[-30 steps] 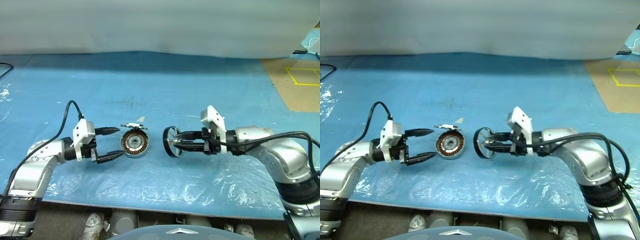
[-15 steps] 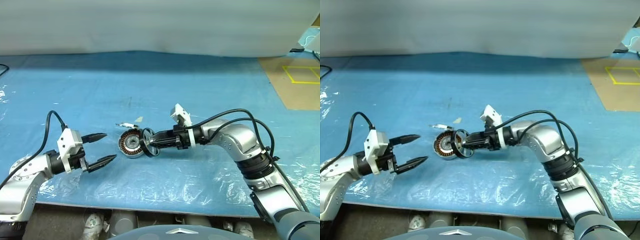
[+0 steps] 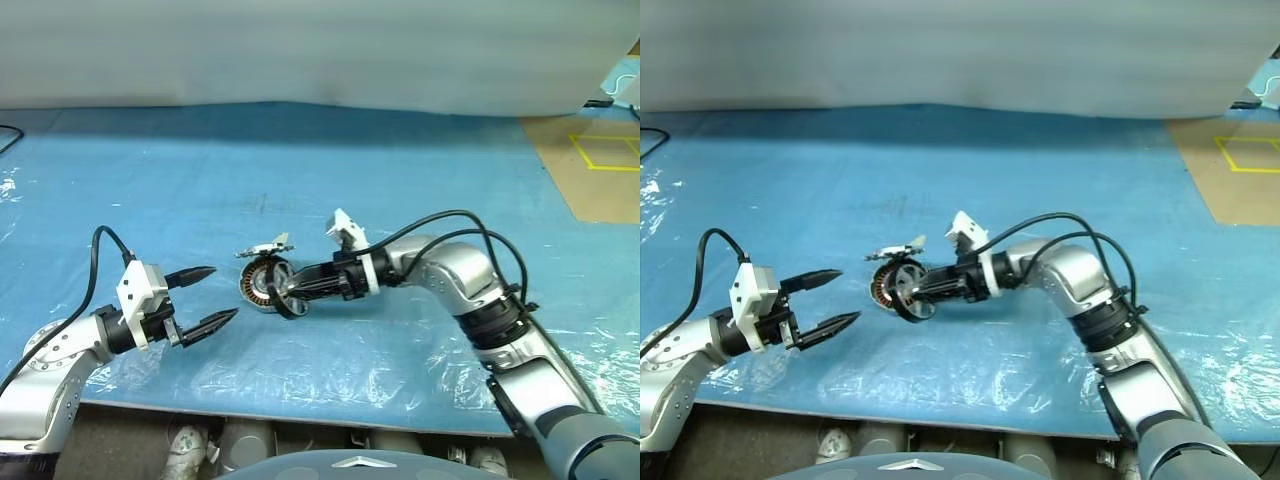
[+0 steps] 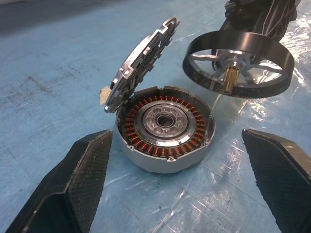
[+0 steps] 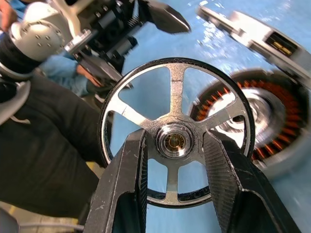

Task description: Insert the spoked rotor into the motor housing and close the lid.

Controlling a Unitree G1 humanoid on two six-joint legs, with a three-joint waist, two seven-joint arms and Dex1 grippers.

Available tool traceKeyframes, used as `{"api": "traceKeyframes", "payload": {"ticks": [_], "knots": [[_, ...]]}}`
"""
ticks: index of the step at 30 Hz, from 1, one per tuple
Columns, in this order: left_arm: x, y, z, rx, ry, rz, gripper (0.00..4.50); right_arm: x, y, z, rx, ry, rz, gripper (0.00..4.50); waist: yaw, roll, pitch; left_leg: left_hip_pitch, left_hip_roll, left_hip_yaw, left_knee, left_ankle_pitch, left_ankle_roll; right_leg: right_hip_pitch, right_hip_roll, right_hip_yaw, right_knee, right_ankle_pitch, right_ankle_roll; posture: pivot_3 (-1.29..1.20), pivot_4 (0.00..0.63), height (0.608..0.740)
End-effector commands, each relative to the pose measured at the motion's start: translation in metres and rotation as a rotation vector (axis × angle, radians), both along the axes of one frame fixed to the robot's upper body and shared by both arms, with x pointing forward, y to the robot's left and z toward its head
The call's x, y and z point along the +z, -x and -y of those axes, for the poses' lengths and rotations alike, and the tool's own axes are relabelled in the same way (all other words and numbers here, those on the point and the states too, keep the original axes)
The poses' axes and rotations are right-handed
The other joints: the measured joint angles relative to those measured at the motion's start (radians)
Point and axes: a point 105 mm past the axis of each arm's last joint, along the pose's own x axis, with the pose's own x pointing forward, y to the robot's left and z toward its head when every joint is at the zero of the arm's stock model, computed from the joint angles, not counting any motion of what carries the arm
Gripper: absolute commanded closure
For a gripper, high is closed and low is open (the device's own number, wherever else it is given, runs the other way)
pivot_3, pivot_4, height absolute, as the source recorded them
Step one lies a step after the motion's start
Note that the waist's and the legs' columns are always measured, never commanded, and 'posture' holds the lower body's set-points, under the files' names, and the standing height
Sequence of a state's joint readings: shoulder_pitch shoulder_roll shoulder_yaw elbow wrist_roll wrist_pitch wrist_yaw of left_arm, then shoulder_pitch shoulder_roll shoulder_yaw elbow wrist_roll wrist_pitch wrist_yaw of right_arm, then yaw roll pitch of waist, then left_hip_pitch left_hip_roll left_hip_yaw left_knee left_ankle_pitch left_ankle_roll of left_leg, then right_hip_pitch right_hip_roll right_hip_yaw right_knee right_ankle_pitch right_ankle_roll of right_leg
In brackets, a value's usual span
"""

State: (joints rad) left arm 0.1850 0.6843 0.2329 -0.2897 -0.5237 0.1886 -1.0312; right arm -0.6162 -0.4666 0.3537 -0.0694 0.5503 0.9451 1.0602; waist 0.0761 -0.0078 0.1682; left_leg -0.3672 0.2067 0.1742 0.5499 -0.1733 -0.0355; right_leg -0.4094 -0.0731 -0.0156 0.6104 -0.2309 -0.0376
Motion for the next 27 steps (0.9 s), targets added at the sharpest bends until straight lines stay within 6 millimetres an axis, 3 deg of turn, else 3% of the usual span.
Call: {"api": "traceKeyframes", "payload": {"ticks": [1, 7, 11, 27], "knots": [[0.006, -0.002, 0.001, -0.024, -0.011, 0.039, 0.00, 0.009, 0.003, -0.004, 0.020, -0.040, 0.038, 3.16, -0.004, 0.000, 0.000, 0.001, 0.000, 0.000, 0.000, 0.000, 0.000, 0.000, 0.000, 0.000, 0.000, 0.000, 0.000, 0.00, 0.150, 0.740], [0.005, -0.008, 0.008, -0.060, 0.000, 0.045, 0.00, 0.023, -0.007, -0.027, -0.015, -0.118, 0.072, 3.16, -0.010, 0.000, 0.000, 0.000, 0.000, 0.000, 0.003, 0.000, 0.000, -0.003, 0.001, 0.001, 0.007, 0.000, -0.001, 0.00, 0.150, 0.740], [0.003, -0.013, 0.008, -0.072, -0.009, 0.049, 0.00, 0.022, -0.009, -0.035, -0.029, -0.136, 0.056, 3.16, -0.006, 0.000, 0.000, -0.002, 0.000, 0.000, 0.007, 0.000, 0.000, -0.005, 0.000, 0.001, 0.009, 0.000, -0.001, 0.00, 0.150, 0.740], [-0.001, -0.020, 0.016, -0.111, -0.003, 0.054, 0.00, 0.014, -0.023, -0.040, -0.136, -0.138, 0.083, 3.16, -0.007, 0.000, 0.000, -0.002, 0.000, 0.000, 0.009, 0.000, 0.000, -0.006, 0.000, 0.002, 0.012, 0.000, -0.001, 0.00, 0.150, 0.740]]}}
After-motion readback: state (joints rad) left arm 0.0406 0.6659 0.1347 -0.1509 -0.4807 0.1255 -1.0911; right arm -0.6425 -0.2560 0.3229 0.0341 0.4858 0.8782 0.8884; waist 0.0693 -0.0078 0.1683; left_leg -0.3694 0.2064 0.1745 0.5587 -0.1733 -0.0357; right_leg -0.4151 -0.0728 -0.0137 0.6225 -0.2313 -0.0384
